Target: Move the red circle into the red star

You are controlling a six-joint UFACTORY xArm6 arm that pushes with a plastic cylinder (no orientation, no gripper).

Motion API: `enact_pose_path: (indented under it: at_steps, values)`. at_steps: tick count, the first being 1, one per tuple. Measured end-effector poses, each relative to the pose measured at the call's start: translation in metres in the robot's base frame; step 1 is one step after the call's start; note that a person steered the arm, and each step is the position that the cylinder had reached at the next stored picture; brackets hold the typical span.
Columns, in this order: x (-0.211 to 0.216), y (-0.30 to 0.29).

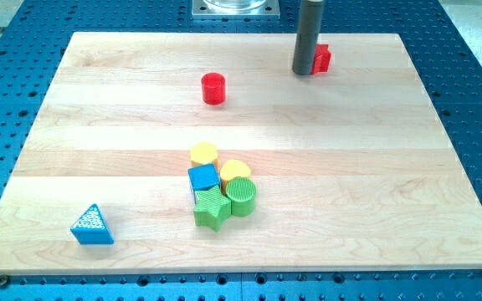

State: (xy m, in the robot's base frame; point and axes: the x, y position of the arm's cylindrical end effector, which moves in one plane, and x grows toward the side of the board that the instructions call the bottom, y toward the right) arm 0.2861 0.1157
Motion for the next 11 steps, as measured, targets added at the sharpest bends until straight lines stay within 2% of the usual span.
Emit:
enact_pose_path:
  at_steps: [1,2,3,4,6,7,8,9,10,11]
  values:
    - [-0.016,0.039]
    - [0.014,0.04]
    - [0.08,-0.034]
    - [0.081,-0.145]
    - [0.084,-0.25]
    - [0.034,-0.237]
    - [0.015,-0.115]
    - [0.019,-0.087]
    - [0.047,-0.107]
    - [0.038,-0.028]
